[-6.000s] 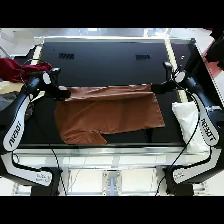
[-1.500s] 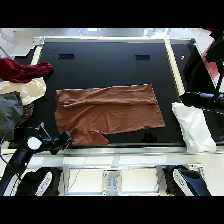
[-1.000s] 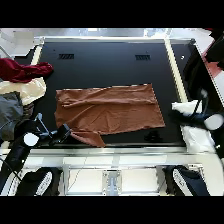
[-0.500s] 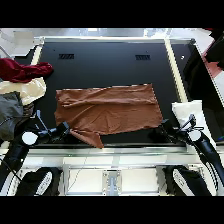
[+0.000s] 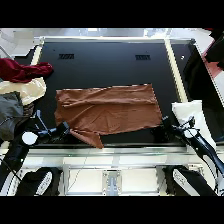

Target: Fold the shirts.

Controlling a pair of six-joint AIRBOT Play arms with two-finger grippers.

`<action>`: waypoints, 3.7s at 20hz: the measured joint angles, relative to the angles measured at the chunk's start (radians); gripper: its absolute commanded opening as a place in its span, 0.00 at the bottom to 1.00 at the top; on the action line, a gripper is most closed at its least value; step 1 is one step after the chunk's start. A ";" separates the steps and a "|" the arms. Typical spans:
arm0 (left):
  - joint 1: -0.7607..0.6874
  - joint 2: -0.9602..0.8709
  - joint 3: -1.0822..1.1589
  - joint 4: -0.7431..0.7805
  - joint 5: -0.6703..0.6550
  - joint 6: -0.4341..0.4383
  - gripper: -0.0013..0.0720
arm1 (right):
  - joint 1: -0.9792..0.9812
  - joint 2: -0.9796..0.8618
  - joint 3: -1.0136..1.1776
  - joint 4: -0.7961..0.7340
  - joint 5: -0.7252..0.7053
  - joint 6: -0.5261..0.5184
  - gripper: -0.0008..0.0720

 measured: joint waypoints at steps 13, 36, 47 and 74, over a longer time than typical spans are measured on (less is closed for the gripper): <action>0.000 0.035 0.262 0.217 -0.198 0.210 0.02 | 0.000 0.236 0.366 -0.135 0.516 -0.415 0.02; -0.057 -0.885 1.033 0.478 -0.141 0.305 0.03 | 0.137 -0.349 0.635 -0.253 0.288 -0.437 0.02; -0.047 -0.903 1.078 0.459 -0.064 0.280 0.43 | 0.137 -0.378 0.754 -0.292 0.379 -0.402 0.45; -0.272 -0.867 1.090 -0.410 0.096 0.505 0.42 | -0.106 -0.142 0.850 -0.325 0.467 -0.371 0.56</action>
